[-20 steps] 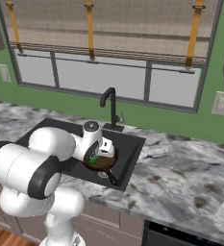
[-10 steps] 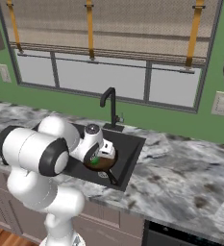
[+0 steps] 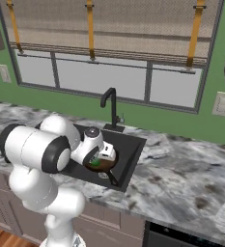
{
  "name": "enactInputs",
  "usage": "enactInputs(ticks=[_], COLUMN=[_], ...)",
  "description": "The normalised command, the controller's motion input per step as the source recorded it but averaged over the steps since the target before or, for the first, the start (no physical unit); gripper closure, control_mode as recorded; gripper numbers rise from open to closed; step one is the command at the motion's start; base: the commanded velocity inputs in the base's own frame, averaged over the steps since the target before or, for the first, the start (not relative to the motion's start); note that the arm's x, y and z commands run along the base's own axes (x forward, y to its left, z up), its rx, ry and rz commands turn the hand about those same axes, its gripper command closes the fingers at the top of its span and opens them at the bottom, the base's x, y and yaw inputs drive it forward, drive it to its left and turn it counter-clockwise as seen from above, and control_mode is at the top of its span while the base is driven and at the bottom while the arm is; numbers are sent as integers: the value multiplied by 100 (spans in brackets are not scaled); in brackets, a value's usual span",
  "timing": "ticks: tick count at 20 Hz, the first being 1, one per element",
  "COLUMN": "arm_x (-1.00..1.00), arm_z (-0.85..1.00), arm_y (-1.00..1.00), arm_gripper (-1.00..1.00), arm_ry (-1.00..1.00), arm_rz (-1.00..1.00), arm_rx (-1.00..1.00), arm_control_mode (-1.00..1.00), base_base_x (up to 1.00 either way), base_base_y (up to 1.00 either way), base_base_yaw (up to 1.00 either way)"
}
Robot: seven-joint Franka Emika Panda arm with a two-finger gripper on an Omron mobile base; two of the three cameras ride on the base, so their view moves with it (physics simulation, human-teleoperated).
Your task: Pick the cup and pan and place them in the sink. Then turn on the water.
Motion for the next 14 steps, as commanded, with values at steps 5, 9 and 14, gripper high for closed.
enactInputs(ticks=[5, 9, 14], arm_x=[8, 0, 0], arm_z=[-33, 0, 0], arm_y=[-1, 0, 0], arm_gripper=[100, 100, 100], arm_ry=[-1, 0, 0], arm_rz=[-3, 0, 0], arm_rx=[0, 0, 0], arm_control_mode=[-100, -100, -100], base_base_x=[0, 0, 0], base_base_y=[0, 0, 0], base_base_yaw=[0, 0, 0])
